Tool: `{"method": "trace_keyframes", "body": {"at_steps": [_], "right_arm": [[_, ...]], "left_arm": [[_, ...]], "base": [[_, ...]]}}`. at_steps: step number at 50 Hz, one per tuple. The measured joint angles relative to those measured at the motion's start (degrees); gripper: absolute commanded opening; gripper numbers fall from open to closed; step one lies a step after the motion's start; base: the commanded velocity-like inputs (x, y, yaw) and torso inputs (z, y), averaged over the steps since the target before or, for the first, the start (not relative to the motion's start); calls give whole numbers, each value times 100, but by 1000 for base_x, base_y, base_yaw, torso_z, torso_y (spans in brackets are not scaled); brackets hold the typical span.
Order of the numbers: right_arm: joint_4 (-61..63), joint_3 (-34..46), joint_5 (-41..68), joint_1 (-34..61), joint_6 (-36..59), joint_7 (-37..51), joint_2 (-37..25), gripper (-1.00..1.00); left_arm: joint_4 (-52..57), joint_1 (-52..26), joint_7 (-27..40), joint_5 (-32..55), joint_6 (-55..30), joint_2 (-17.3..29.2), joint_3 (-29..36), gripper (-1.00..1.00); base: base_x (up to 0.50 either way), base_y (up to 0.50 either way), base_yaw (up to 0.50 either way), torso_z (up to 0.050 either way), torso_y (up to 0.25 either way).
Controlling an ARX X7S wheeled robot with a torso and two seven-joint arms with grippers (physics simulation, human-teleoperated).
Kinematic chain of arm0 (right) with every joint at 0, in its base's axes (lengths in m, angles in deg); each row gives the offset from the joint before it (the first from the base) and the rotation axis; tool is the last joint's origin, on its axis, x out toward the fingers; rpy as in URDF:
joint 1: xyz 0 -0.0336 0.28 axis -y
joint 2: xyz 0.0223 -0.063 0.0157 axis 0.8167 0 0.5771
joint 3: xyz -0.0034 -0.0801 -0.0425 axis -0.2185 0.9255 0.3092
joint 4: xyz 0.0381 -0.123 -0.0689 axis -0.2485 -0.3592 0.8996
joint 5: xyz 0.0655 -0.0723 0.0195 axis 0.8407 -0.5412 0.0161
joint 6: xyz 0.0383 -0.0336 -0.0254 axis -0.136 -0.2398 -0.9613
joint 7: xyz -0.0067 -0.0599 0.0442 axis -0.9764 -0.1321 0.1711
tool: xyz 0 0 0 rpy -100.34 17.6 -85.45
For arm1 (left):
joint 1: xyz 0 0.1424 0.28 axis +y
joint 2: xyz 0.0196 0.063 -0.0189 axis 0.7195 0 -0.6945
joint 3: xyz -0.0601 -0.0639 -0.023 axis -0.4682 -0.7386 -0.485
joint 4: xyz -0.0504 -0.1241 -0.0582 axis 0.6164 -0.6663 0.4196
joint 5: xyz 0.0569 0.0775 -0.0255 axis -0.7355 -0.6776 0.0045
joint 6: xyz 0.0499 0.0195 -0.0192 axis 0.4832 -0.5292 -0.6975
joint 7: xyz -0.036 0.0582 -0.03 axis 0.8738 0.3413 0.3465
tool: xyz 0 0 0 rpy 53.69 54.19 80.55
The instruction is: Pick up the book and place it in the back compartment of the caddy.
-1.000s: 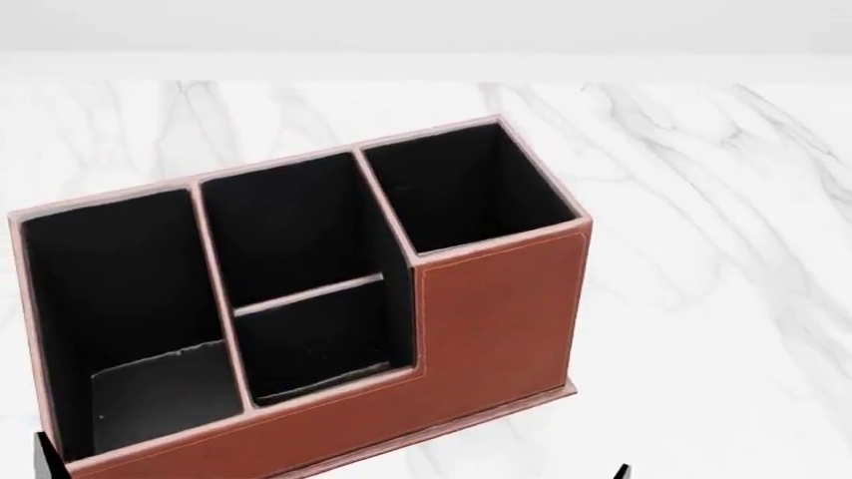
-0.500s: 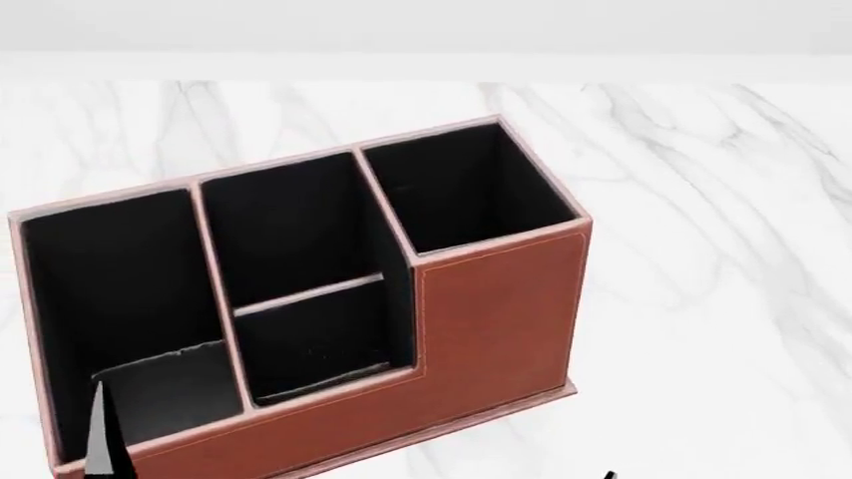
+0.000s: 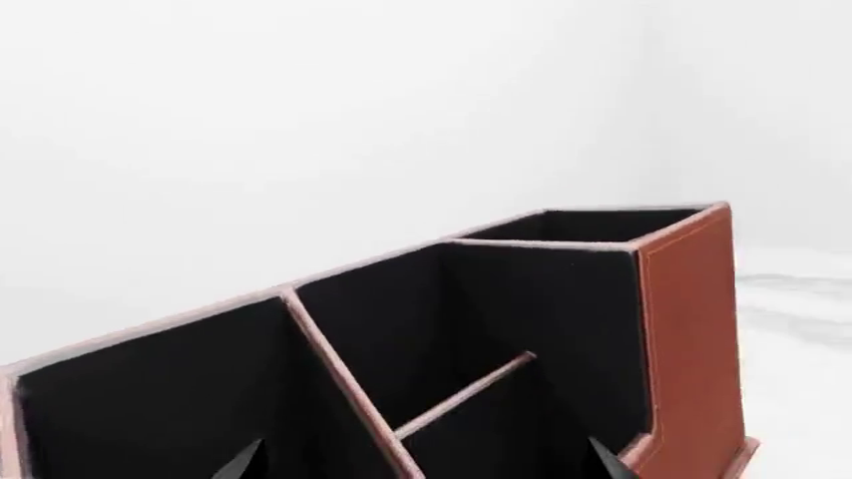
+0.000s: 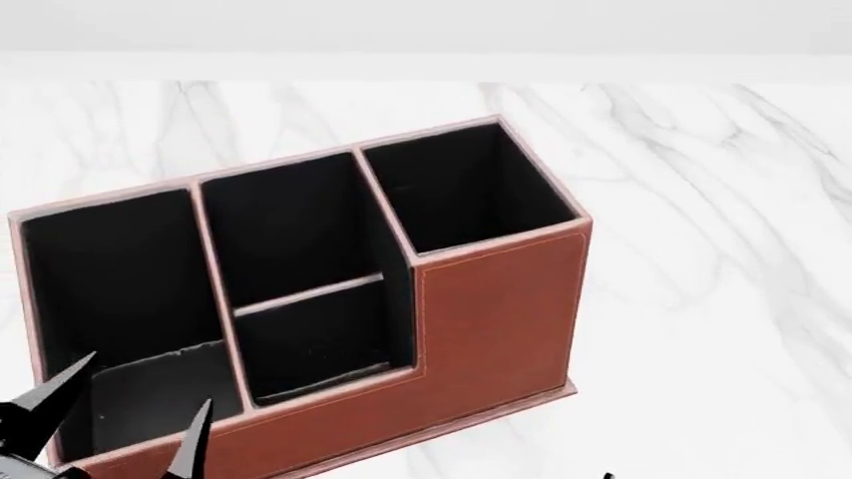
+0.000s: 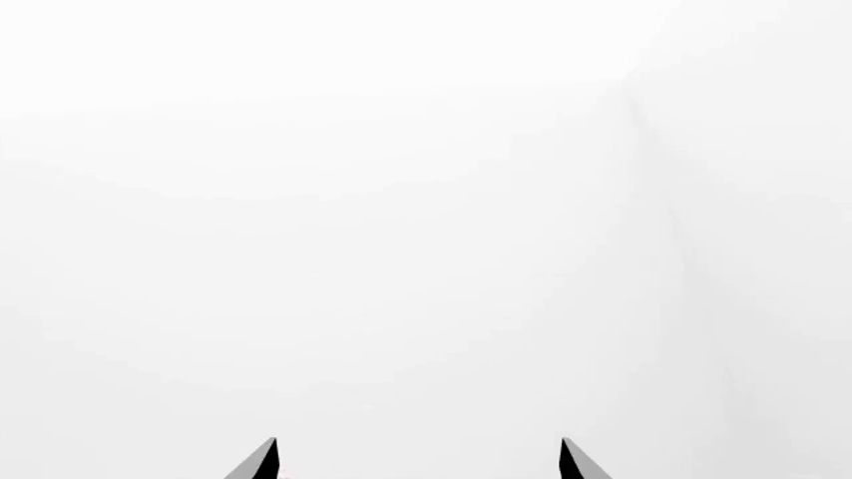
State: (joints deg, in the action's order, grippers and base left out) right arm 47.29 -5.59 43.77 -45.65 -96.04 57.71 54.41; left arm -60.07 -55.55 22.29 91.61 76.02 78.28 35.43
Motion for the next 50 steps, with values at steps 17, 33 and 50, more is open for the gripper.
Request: {"method": "trace_keyframes", "body": {"at_steps": [17,33,50], "right_arm": [[-59,45,-4,51,14,35,-15,100],[-111,89,-13,90,43,65,-32,100],[-145,133,-18,119,65,98,-52,100]], "left_arm": [[-478,-406,-1386,676,-360,110,433,100],[-573,-469,-2109,1060,-422,174,608,100],[-617,-582,-2398,1012,-499,91,828,100]], "base": [[0,0,0,0,0],[0,0,0,0,0],[0,0,0,0,0]]}}
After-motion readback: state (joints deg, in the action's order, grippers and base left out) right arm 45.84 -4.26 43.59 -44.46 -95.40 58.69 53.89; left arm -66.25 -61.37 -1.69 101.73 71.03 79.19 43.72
